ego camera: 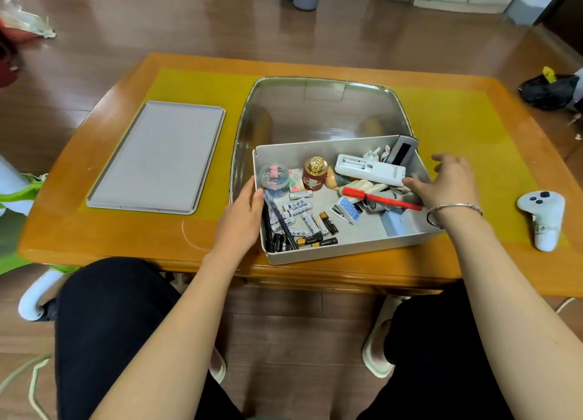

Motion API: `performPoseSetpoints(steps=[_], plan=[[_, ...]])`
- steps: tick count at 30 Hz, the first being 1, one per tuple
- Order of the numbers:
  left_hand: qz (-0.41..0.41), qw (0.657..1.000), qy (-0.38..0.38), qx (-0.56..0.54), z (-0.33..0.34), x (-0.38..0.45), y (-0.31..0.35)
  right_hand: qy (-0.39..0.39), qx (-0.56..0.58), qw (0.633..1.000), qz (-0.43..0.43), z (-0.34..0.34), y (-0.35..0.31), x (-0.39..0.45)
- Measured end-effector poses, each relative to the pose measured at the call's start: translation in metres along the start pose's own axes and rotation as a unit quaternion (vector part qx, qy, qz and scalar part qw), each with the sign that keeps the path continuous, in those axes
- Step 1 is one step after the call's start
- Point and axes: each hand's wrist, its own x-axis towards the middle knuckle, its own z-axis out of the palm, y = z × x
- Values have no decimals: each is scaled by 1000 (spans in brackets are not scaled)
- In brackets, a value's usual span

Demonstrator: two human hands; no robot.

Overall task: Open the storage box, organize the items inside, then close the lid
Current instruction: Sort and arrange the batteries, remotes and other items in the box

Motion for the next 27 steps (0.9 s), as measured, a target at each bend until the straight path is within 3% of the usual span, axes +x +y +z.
performPoseSetpoints(steps=[6,9,18,23,27], plan=[[4,1000,-8,-26,0,0,0,-11,-6,998,-55,1,-11,-8],[5,1000,-8,-27,0,0,-2,-72,-10,991,-110,5,-24,-18],[1,1000,-8,-20,-2,-2,1,-237,-141,951,-137,42,-55,-35],[0,999,-14,-29,-3,-3,2,-215,-107,961,-137,48,-54,-40],[-2,999,-9,-31,-2,-1,0,-86,-20,991,-99,22,-43,-31]])
